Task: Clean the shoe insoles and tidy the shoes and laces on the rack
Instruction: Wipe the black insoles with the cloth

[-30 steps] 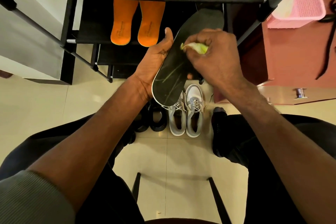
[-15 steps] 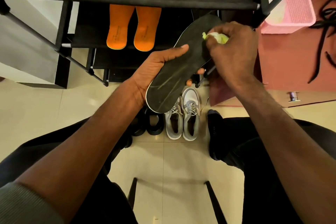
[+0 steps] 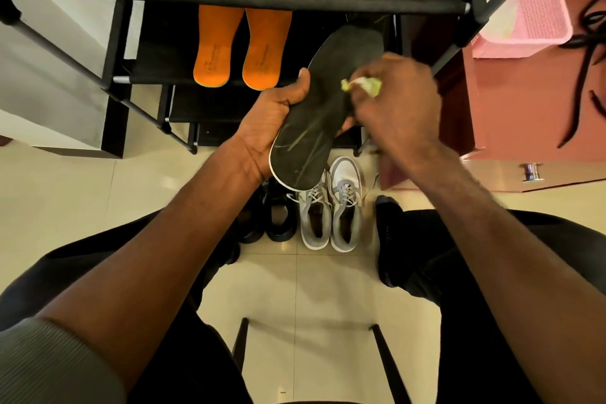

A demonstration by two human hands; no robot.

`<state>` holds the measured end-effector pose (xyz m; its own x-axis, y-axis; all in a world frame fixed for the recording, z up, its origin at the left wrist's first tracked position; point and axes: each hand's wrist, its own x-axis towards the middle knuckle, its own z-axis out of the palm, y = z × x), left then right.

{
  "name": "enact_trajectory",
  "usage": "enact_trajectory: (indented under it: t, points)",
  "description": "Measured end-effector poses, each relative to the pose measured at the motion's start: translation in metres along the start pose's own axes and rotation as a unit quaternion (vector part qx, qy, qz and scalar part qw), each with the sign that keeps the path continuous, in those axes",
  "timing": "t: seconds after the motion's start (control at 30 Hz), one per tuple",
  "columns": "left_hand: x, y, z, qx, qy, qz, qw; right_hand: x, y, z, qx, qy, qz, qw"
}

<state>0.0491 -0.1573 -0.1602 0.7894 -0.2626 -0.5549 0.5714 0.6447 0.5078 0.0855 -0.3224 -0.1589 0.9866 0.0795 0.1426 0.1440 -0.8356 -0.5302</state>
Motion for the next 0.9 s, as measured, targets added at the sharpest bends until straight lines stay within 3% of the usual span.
enact_trajectory:
  t: [0.17, 0.37, 0.43, 0.57, 0.7, 0.9]
  points:
    - [-0.002, 0.003, 0.000, 0.003, 0.011, 0.008, 1.000, 0.005, 0.011, 0.000, 0.100, -0.018, 0.005, 0.995]
    - [-0.003, 0.008, 0.001, 0.029, 0.033, 0.031, 0.999, -0.017, -0.017, 0.012, 0.222, -0.126, -0.122, 0.959]
    - [-0.006, 0.008, 0.004, 0.020, 0.028, 0.024, 0.999, -0.013, -0.013, 0.012, 0.200, -0.105, -0.112, 0.968]
    - [-0.007, 0.002, 0.007, 0.019, 0.016, 0.005, 1.000, 0.007, 0.012, 0.002, 0.109, 0.016, 0.007, 0.994]
    - [-0.014, 0.000, 0.011, 0.061, -0.010, -0.014, 0.998, 0.020, 0.029, -0.012, 0.090, 0.087, 0.067, 0.990]
    - [-0.014, 0.003, 0.009, 0.062, -0.010, -0.012, 0.998, 0.017, 0.023, -0.008, 0.072, 0.046, 0.046, 0.995]
